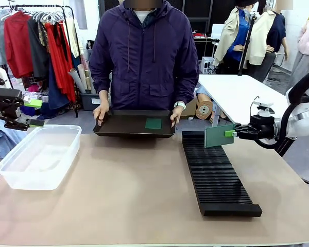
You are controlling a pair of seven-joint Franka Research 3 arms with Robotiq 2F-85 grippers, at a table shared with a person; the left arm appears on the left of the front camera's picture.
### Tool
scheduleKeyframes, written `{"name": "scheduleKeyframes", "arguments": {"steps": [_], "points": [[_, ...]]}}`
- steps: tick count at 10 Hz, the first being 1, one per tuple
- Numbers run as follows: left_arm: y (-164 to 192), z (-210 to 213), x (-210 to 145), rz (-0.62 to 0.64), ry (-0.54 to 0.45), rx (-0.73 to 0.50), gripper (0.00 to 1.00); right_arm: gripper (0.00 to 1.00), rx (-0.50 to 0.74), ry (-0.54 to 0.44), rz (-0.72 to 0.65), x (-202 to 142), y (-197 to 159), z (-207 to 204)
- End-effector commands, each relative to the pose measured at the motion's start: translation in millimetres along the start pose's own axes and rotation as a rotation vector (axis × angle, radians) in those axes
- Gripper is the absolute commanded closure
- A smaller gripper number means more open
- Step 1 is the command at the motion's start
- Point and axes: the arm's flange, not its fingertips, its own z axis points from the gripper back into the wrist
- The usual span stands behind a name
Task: Sort PCBs into racks and boxes based on the side picked up.
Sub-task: If the short side of the Blank PCB is picked up, insert it into the PCB Rack ; if the long side is picked up, place it in the Organizing box.
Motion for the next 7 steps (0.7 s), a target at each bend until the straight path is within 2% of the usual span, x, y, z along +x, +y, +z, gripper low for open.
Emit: {"name": "scheduleKeyframes", "arguments": {"steps": [1, 7], "points": [[-2, 1, 0, 0.01, -0.004, -0.011, 0.0, 1.0, 0.016, -0.01, 0.113, -4, -7, 3], [-2, 1, 0, 0.01, -0.004, -0.011, 0.0, 1.0, -0.055, -0.032, 0.205, -41, -22, 4]]}}
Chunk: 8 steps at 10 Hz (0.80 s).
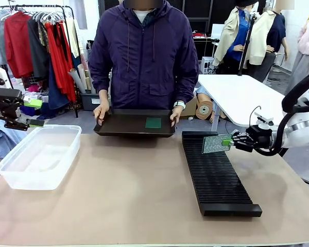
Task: Sort PCBs into racks and boxes based on the side picked up.
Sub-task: If the short side of the Blank PCB is picked up, insert it into the PCB Rack ; if the long side is picked up, place it in the Organizing box.
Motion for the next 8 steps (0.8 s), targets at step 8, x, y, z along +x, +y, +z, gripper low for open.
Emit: {"name": "scheduleKeyframes", "arguments": {"steps": [8], "points": [[-2, 1, 0, 0.01, -0.004, -0.011, 0.0, 1.0, -0.105, 0.002, 0.048, -28, -24, 9]]}}
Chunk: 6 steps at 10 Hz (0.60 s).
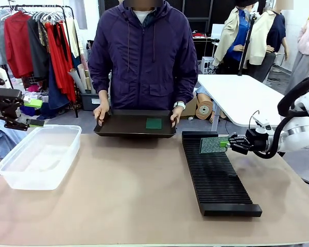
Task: Sort PCBs into racks and boxes based on the side picked up.
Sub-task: If the short side of the Blank PCB is picked up, insert it into the PCB Rack ; if the long side is picked up, place it in the Organizing box.
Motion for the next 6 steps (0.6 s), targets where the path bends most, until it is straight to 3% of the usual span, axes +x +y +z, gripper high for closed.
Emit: {"name": "scheduleKeyframes", "arguments": {"steps": [1, 6], "points": [[-2, 1, 0, 0.01, -0.004, -0.011, 0.0, 1.0, -0.025, 0.006, 0.031, -2, -7, 2], [-2, 1, 0, 0.01, -0.004, -0.011, 0.0, 1.0, -0.086, 0.007, 0.028, -13, -10, 5]]}}
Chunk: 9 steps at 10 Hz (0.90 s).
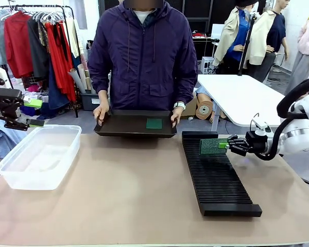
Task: Sort PCBs into racks and boxes based on the side picked up.
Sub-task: If the short side of the Blank PCB is picked up, insert it into the PCB Rack ; if the long side is picked up, place it in the Organizing box.
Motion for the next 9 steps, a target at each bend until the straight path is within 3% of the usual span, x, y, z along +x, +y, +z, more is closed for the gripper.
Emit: {"name": "scheduleKeyframes", "arguments": {"steps": [1, 9], "points": [[-2.0, 0.5, 0.1, 0.01, -0.004, -0.011, 0.0, 1.0, -0.033, -0.012, 0.029, -2.1, -5.9, -2.6], [-2.0, 0.5, 0.1, 0.01, -0.004, -0.011, 0.0, 1.0, -0.003, -0.024, -0.018, -6.7, -8.0, -4.7]]}}
